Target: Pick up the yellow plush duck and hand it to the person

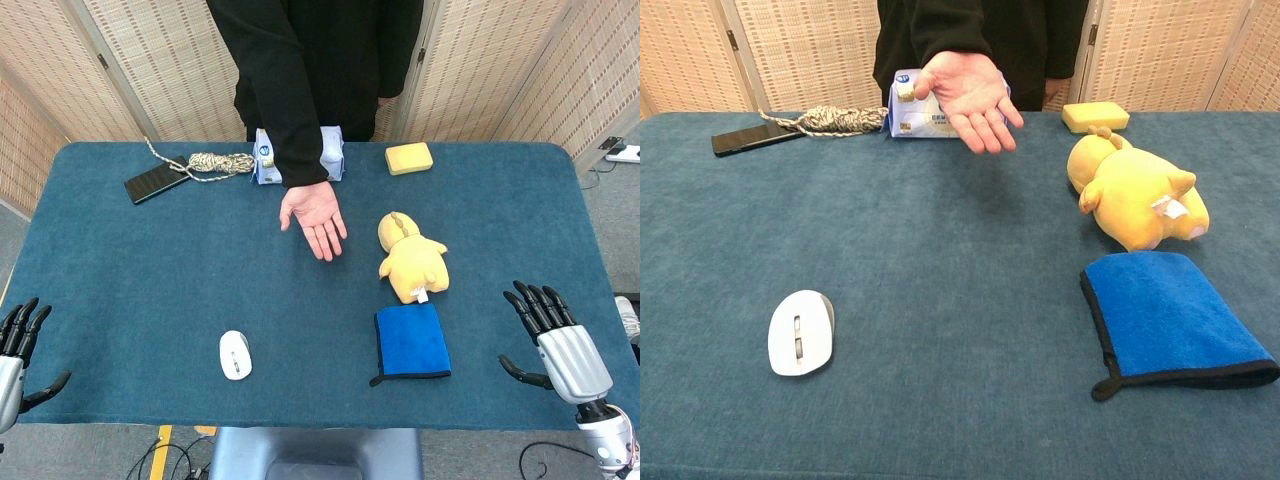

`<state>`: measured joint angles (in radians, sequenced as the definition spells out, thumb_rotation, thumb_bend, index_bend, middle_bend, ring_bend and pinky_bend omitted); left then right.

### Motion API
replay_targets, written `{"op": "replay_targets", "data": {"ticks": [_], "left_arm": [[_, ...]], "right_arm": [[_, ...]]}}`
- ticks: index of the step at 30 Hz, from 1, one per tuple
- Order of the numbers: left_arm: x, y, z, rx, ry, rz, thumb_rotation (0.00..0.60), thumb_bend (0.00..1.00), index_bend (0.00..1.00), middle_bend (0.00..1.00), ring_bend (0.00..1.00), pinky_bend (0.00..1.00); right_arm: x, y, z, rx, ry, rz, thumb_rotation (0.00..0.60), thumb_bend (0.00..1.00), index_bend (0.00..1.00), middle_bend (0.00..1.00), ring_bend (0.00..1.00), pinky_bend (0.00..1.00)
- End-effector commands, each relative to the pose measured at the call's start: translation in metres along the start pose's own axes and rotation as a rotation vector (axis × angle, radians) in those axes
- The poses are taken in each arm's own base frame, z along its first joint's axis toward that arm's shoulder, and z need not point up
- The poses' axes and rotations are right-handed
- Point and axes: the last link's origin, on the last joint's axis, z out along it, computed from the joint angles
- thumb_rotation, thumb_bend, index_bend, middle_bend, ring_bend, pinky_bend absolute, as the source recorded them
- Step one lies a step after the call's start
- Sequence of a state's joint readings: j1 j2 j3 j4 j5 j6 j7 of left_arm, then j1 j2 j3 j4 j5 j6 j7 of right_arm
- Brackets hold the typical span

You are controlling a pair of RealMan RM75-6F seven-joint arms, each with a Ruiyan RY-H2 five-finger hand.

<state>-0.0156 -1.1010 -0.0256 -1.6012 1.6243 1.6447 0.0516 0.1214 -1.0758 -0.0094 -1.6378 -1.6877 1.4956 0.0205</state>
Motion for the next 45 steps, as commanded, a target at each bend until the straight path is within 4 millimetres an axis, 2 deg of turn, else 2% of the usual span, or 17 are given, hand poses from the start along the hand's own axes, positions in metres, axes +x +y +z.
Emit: {"op": "replay_targets", "data": {"ticks": [1, 8, 11, 17, 21, 25, 33, 39, 45], "left_arm": [[0.0, 0.0, 0.001, 0.0, 0.001, -0.002, 0.6, 0.24, 0.0, 0.06, 0.07, 0.26], [-0.001, 0.003, 0.0, -0.011, 0.0, -0.001, 0.6, 0.24, 0.0, 0.06, 0.07, 0.26], [0.0, 0.004, 0.0, -0.014, 0.005, -0.009, 0.6, 0.24, 0.0, 0.06, 0.07, 0.26], [-0.001, 0.007, 0.0, -0.03, 0.001, -0.016, 0.6, 0.24, 0.0, 0.06, 0.07, 0.26], [0.003, 0.005, -0.001, -0.026, 0.014, -0.03, 0.6, 0.24, 0.0, 0.06, 0.07, 0.26], [0.007, 0.002, -0.004, -0.027, 0.022, -0.041, 0.6, 0.24, 0.0, 0.06, 0.07, 0.26], [0.013, -0.001, -0.008, -0.034, 0.034, -0.069, 0.6, 0.24, 0.0, 0.06, 0.07, 0.26], [0.014, -0.001, -0.008, -0.048, 0.03, -0.081, 0.6, 0.24, 0.0, 0.06, 0.07, 0.26], [0.015, -0.004, -0.008, -0.041, 0.034, -0.088, 0.6, 0.24, 0.0, 0.06, 0.07, 0.26]], "right_arm": [[0.0, 0.001, 0.0, -0.002, -0.004, -0.002, 0.6, 0.2, 0.0, 0.0, 0.02, 0.0], [0.002, 0.001, 0.0, 0.001, 0.009, 0.009, 0.6, 0.2, 0.0, 0.0, 0.02, 0.0], [0.002, -0.001, 0.009, 0.025, 0.012, 0.026, 0.6, 0.2, 0.0, 0.0, 0.02, 0.0], [-0.001, -0.018, 0.065, 0.105, 0.057, 0.121, 0.6, 0.19, 0.0, 0.0, 0.02, 0.0], [-0.018, -0.036, 0.102, 0.117, 0.004, 0.149, 0.6, 0.18, 0.0, 0.0, 0.02, 0.0], [-0.039, -0.044, 0.128, 0.078, -0.075, 0.171, 0.6, 0.18, 0.0, 0.0, 0.02, 0.0], [-0.072, -0.053, 0.167, 0.02, -0.151, 0.2, 0.6, 0.18, 0.0, 0.0, 0.02, 0.0], [-0.09, -0.051, 0.188, -0.027, -0.176, 0.183, 0.6, 0.18, 0.0, 0.0, 0.02, 0.0], [-0.106, -0.043, 0.191, -0.075, -0.221, 0.141, 0.6, 0.21, 0.0, 0.06, 0.04, 0.04]]}}
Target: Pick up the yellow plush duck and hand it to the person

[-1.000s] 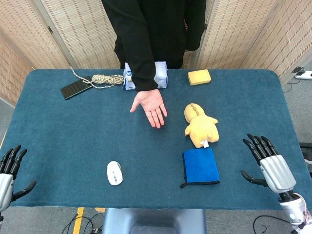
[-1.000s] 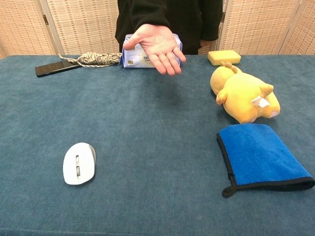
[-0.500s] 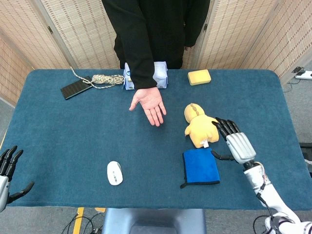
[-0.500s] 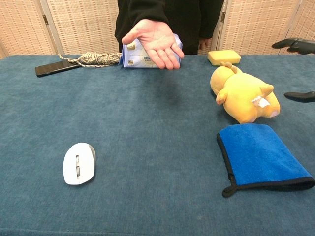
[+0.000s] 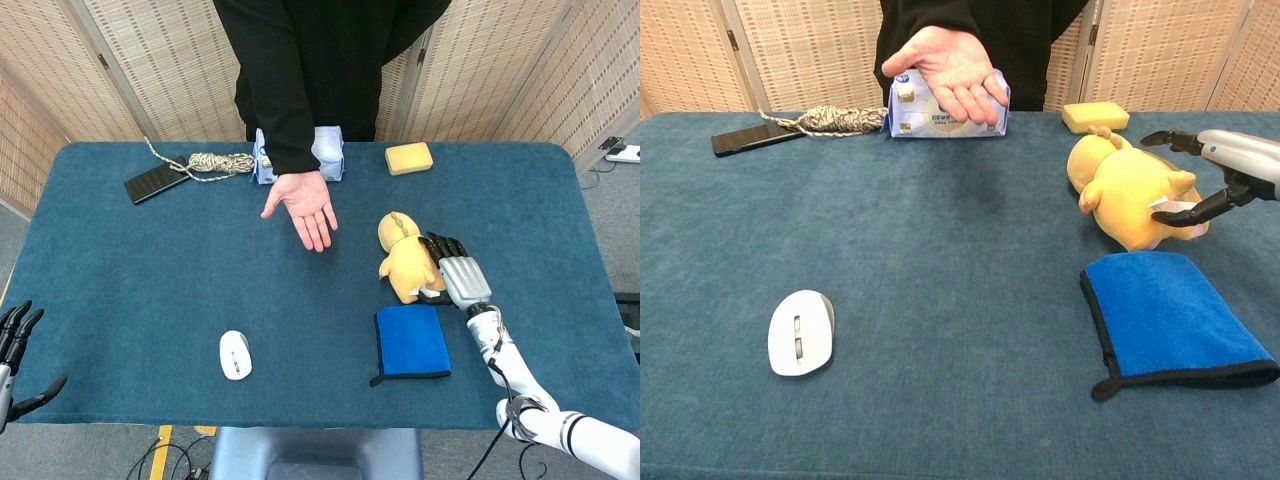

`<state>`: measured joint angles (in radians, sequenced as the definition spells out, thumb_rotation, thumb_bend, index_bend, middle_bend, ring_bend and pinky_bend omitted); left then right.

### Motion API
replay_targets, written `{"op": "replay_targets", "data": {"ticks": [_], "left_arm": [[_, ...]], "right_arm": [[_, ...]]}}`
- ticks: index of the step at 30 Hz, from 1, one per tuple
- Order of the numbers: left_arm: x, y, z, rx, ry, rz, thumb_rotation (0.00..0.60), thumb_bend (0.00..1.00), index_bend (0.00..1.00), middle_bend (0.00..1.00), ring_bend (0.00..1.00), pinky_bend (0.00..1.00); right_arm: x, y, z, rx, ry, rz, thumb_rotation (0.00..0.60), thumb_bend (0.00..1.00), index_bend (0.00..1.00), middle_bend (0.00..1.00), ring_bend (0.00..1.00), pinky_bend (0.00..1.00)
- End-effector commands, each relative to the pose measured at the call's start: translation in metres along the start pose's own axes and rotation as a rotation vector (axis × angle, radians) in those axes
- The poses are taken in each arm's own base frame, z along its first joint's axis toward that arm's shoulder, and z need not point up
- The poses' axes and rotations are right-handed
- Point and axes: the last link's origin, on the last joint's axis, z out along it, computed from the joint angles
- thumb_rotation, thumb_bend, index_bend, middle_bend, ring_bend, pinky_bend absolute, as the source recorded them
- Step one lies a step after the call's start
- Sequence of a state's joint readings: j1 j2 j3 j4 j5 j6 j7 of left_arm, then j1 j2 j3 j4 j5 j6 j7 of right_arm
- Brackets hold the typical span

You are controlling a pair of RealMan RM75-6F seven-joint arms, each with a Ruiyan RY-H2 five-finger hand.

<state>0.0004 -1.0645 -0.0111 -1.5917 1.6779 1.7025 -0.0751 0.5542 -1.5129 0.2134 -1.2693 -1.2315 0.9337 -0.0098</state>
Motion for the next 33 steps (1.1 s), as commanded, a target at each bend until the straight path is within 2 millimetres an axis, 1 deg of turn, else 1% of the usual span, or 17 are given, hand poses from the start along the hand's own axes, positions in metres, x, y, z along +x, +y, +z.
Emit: {"op": "replay_targets", "data": {"ticks": [1, 3, 4, 5, 6, 7, 8, 10, 12, 15, 19, 21, 24, 26, 27, 30, 33], "left_arm": [[0.001, -0.001, -0.001, 0.004, 0.005, -0.002, 0.6, 0.24, 0.0, 0.06, 0.07, 0.26], [0.001, -0.001, -0.001, 0.004, 0.005, -0.003, 0.6, 0.24, 0.0, 0.06, 0.07, 0.26], [0.001, 0.0, -0.001, 0.002, 0.005, -0.002, 0.6, 0.24, 0.0, 0.06, 0.07, 0.26], [0.001, 0.0, -0.001, 0.001, 0.004, -0.001, 0.6, 0.24, 0.0, 0.06, 0.07, 0.26], [0.001, 0.0, -0.001, 0.001, 0.003, 0.0, 0.6, 0.24, 0.0, 0.06, 0.07, 0.26], [0.0, 0.0, -0.001, 0.001, 0.001, 0.001, 0.6, 0.24, 0.0, 0.06, 0.07, 0.26], [0.0, 0.0, 0.0, 0.002, 0.0, 0.001, 0.6, 0.24, 0.0, 0.06, 0.07, 0.26], [0.0, 0.0, 0.0, 0.003, -0.002, 0.001, 0.6, 0.24, 0.0, 0.06, 0.07, 0.26], [0.0, 0.0, 0.0, 0.005, 0.0, 0.0, 0.6, 0.24, 0.0, 0.06, 0.07, 0.26], [0.0, 0.0, 0.0, 0.001, 0.001, 0.001, 0.6, 0.24, 0.0, 0.06, 0.07, 0.26], [0.0, 0.001, -0.001, -0.003, 0.003, -0.001, 0.6, 0.24, 0.0, 0.06, 0.07, 0.26], [0.0, 0.002, -0.001, -0.003, 0.002, -0.001, 0.6, 0.24, 0.0, 0.06, 0.07, 0.26], [0.0, 0.002, -0.001, -0.004, 0.001, -0.002, 0.6, 0.24, 0.0, 0.06, 0.07, 0.26], [0.0, 0.002, -0.001, -0.002, 0.001, -0.005, 0.6, 0.24, 0.0, 0.06, 0.07, 0.26], [0.0, 0.002, 0.0, -0.001, 0.001, -0.008, 0.6, 0.24, 0.0, 0.06, 0.07, 0.26], [0.0, 0.001, 0.001, 0.0, -0.003, -0.013, 0.6, 0.24, 0.0, 0.06, 0.07, 0.26], [-0.001, -0.001, 0.002, 0.005, -0.013, -0.019, 0.6, 0.24, 0.0, 0.06, 0.07, 0.26]], "right_arm": [[-0.008, 0.004, 0.005, -0.027, -0.025, -0.008, 0.6, 0.21, 0.0, 0.06, 0.05, 0.04], [-0.012, 0.007, 0.008, -0.036, -0.036, -0.005, 0.6, 0.23, 0.0, 0.07, 0.05, 0.04], [-0.013, 0.007, 0.011, -0.035, -0.031, -0.009, 0.6, 0.24, 0.0, 0.08, 0.07, 0.08], [-0.013, 0.007, 0.012, -0.032, -0.016, -0.011, 0.6, 0.27, 0.0, 0.12, 0.11, 0.15], [-0.013, 0.006, 0.014, -0.029, 0.006, -0.009, 0.6, 0.3, 0.01, 0.19, 0.18, 0.26], [-0.014, 0.005, 0.015, -0.025, 0.033, -0.006, 0.6, 0.35, 0.07, 0.29, 0.28, 0.41], [-0.014, 0.004, 0.016, -0.018, 0.052, -0.005, 0.6, 0.4, 0.14, 0.38, 0.38, 0.54], [-0.013, 0.003, 0.014, 0.002, 0.101, -0.002, 0.6, 0.49, 0.39, 0.53, 0.57, 0.76], [-0.007, 0.001, 0.009, 0.026, 0.155, 0.013, 0.6, 0.55, 0.49, 0.59, 0.64, 0.84], [0.008, -0.001, -0.001, 0.066, 0.242, 0.04, 0.6, 0.58, 0.52, 0.63, 0.67, 0.87], [0.041, -0.009, -0.02, 0.12, 0.352, 0.065, 0.6, 0.58, 0.52, 0.63, 0.68, 0.88], [0.058, -0.016, -0.028, 0.141, 0.399, 0.075, 0.6, 0.58, 0.52, 0.63, 0.68, 0.88], [0.083, -0.033, -0.037, 0.172, 0.46, 0.113, 0.6, 0.58, 0.52, 0.63, 0.68, 0.88], [0.092, -0.045, -0.037, 0.193, 0.472, 0.127, 0.6, 0.58, 0.52, 0.63, 0.68, 0.88], [0.096, -0.054, -0.035, 0.21, 0.47, 0.133, 0.6, 0.57, 0.52, 0.63, 0.68, 0.88], [0.099, -0.077, -0.027, 0.245, 0.455, 0.14, 0.6, 0.56, 0.52, 0.63, 0.68, 0.88], [0.098, -0.102, -0.015, 0.277, 0.441, 0.15, 0.6, 0.55, 0.52, 0.63, 0.68, 0.88]]}}
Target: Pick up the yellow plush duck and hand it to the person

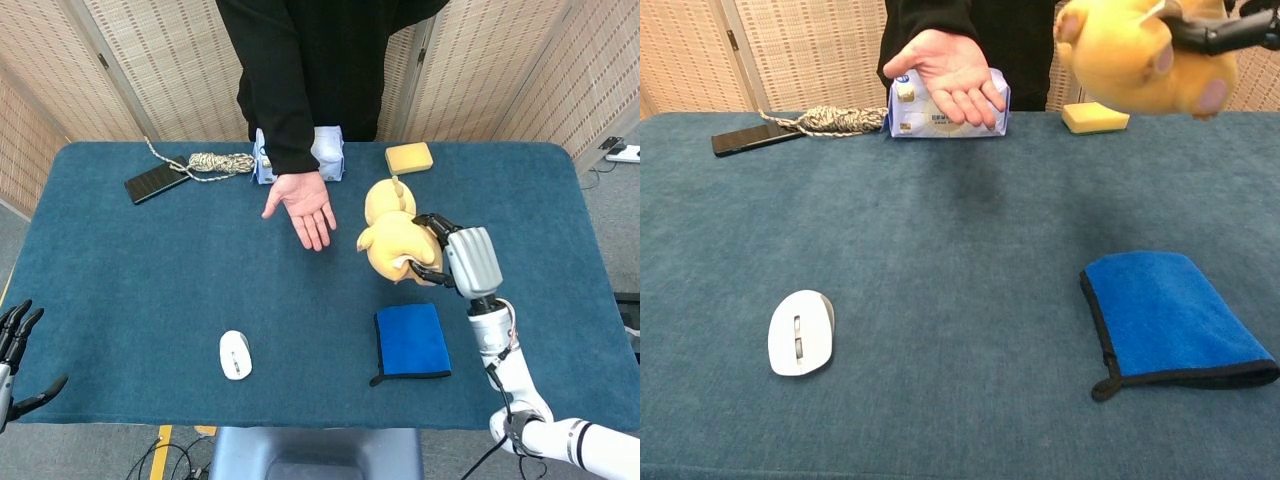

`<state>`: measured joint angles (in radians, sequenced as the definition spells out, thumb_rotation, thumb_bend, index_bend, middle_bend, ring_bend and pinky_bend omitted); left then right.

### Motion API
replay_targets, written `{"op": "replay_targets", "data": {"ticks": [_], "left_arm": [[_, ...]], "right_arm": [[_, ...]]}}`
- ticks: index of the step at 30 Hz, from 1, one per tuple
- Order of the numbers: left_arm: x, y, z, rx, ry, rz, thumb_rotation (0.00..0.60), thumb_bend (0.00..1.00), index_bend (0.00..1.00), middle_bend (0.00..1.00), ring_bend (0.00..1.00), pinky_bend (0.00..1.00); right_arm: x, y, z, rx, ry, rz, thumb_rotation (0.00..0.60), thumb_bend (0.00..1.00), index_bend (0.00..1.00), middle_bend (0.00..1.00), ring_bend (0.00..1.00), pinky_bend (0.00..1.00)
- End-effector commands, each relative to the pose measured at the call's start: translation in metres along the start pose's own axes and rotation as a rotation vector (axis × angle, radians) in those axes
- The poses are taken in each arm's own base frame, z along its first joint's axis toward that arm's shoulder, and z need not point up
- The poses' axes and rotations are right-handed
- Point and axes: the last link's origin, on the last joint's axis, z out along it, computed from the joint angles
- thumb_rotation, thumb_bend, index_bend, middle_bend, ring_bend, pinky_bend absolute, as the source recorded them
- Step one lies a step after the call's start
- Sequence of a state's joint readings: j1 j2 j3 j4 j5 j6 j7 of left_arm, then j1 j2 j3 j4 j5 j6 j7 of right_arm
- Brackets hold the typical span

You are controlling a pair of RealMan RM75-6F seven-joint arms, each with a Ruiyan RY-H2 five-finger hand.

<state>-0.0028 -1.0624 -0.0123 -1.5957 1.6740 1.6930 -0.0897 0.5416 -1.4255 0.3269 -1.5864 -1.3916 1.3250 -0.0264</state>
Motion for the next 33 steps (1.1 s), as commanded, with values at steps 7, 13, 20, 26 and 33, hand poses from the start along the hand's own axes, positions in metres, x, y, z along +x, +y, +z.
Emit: {"op": "replay_targets", "data": {"ticks": [7, 13, 20, 26, 33], "left_arm": [[0.0, -0.006, 0.003, 0.004, -0.028, -0.021, 0.6, 0.24, 0.0, 0.06, 0.07, 0.26], [0.001, -0.007, 0.002, -0.007, -0.033, -0.033, 0.6, 0.24, 0.0, 0.06, 0.07, 0.26], [0.003, -0.009, 0.002, -0.005, -0.028, -0.037, 0.6, 0.24, 0.0, 0.06, 0.07, 0.26], [0.001, -0.007, 0.002, -0.011, -0.032, -0.025, 0.6, 0.24, 0.0, 0.06, 0.07, 0.26], [-0.001, -0.004, 0.002, -0.008, -0.025, -0.008, 0.6, 0.24, 0.0, 0.06, 0.07, 0.26]], "right_arm": [[-0.041, -0.052, 0.058, 0.025, -0.03, -0.014, 0.6, 0.52, 0.52, 0.6, 0.68, 0.87], [-0.067, -0.057, 0.075, -0.002, -0.074, -0.006, 0.6, 0.49, 0.52, 0.49, 0.6, 0.8], [-0.074, -0.054, 0.072, -0.02, -0.222, -0.034, 0.6, 0.35, 0.05, 0.13, 0.28, 0.49], [-0.044, -0.056, 0.057, 0.007, -0.211, -0.064, 0.6, 0.24, 0.0, 0.0, 0.09, 0.29], [0.005, -0.047, 0.012, 0.031, -0.177, -0.107, 0.6, 0.22, 0.0, 0.0, 0.05, 0.23]]}}
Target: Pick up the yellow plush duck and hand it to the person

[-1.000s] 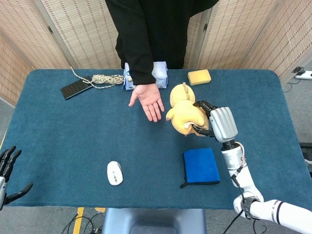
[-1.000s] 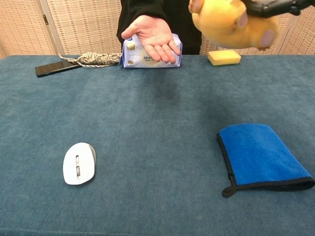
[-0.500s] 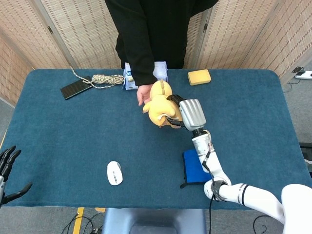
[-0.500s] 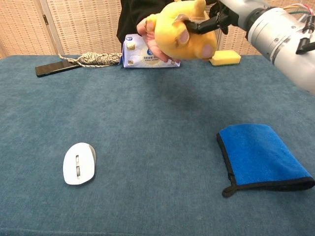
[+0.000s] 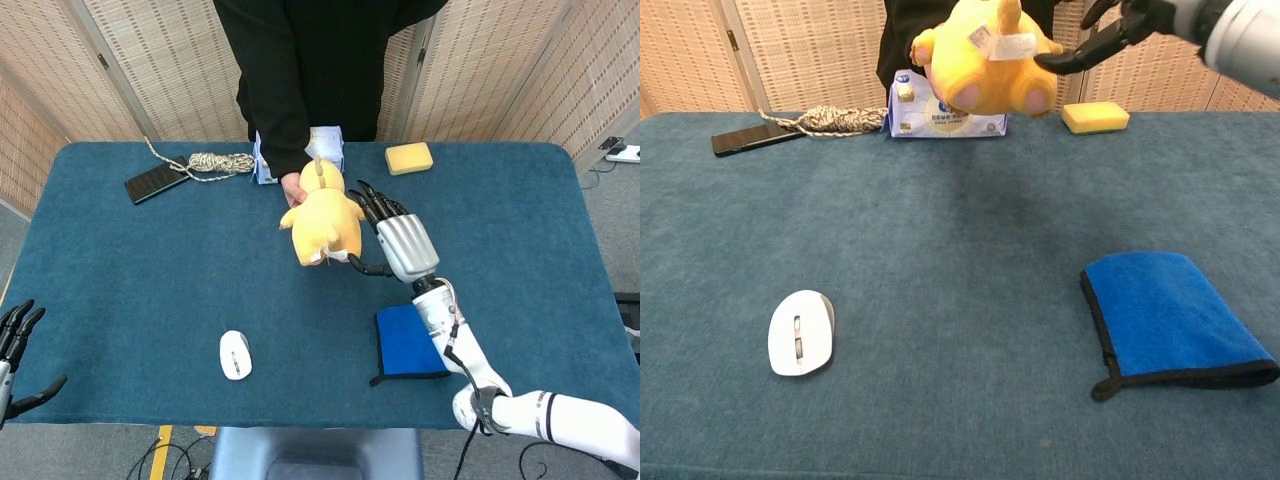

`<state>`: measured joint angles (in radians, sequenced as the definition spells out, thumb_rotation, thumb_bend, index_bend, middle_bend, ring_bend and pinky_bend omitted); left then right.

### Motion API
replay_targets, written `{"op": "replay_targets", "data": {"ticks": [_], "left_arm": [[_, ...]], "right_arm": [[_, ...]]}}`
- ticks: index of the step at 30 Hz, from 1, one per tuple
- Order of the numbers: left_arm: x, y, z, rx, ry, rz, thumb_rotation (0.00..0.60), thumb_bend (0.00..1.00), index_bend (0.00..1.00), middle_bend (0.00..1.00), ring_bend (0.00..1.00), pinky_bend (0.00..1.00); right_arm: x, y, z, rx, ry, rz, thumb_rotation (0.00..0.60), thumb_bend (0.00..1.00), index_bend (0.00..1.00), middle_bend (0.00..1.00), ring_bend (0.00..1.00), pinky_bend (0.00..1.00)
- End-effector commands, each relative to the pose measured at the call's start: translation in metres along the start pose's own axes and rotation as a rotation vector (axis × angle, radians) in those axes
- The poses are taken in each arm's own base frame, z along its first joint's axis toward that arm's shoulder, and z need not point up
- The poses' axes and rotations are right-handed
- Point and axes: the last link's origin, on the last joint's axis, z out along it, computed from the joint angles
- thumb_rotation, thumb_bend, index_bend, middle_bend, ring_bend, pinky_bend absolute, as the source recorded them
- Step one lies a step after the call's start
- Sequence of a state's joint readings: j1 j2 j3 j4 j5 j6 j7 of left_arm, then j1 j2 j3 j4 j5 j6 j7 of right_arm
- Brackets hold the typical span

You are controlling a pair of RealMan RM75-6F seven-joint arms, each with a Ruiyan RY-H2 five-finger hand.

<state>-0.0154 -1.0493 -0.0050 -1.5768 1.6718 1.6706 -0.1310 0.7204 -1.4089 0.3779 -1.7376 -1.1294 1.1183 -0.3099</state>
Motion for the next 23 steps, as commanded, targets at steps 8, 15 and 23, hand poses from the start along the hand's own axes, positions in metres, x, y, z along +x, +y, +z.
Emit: {"op": "replay_targets", "data": {"ticks": [8, 15, 23], "left_arm": [[0.0, 0.003, -0.001, 0.011, 0.026, 0.02, 0.6, 0.24, 0.0, 0.06, 0.07, 0.26], [-0.002, 0.007, 0.0, 0.01, 0.041, 0.043, 0.6, 0.24, 0.0, 0.06, 0.07, 0.26], [-0.007, 0.011, 0.001, 0.008, 0.034, 0.071, 0.6, 0.24, 0.0, 0.06, 0.07, 0.26]], "right_arm": [[0.038, 0.063, -0.14, -0.045, 0.018, -0.179, 0.6, 0.22, 0.0, 0.0, 0.05, 0.19], [0.021, 0.111, -0.227, -0.123, 0.012, -0.229, 0.6, 0.22, 0.0, 0.0, 0.04, 0.16], [0.026, 0.116, -0.255, -0.162, 0.006, -0.259, 0.6, 0.22, 0.0, 0.0, 0.01, 0.05]]}}
